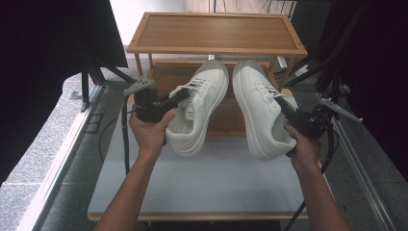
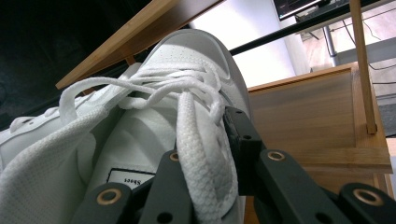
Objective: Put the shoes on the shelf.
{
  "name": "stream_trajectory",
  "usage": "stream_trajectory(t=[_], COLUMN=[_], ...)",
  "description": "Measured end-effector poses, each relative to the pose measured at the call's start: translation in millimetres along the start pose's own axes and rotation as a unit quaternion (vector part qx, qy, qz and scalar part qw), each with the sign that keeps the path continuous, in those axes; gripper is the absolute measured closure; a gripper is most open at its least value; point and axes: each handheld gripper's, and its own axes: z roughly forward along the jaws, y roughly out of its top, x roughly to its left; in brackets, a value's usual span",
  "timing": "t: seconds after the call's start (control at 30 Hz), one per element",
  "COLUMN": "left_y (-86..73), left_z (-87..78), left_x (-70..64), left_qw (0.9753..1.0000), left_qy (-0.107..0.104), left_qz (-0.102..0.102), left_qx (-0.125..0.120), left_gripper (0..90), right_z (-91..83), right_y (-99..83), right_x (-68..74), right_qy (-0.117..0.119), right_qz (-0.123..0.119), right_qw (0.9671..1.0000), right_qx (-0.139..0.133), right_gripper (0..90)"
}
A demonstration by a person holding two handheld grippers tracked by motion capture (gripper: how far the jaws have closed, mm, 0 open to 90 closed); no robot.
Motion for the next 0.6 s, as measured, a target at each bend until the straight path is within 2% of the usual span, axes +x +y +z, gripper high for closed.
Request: stream_trajectory(t=[0.23,0.4,0.53,0.6], left_y=[-2.4,-3.0,-3.4,-4.0], left_z=[0.2,3.7,5.8,6.3], left_x=[5.4,8.8,14.7,16.1], left_qw=[0.9999,0.9999,0.9997,0.9997], left_qy=[-0.004,0.004,0.007,0.009], left_qz=[-0.011,-0.008,-0.02,-0.019], left_qx=[0.001,0.008,0.008,0.01], left_gripper=[81.9,81.8,81.7,81.7], right_z=[7.2,12.7,15.7,16.8], right_y=[-1.4,-1.7,-2.3,-3.1], right_x=[5.1,8.0,9.1,9.0], right_qy=[0.002,0.0,-0.004,-0.005], right_qz=[-0.004,-0.005,-0.005,-0.005], right_qw=[1.0,0.9999,0.9999,0.9999], right_qx=[0.006,0.012,0.014,0.015], right_gripper=[81.0,81.0,80.7,80.7])
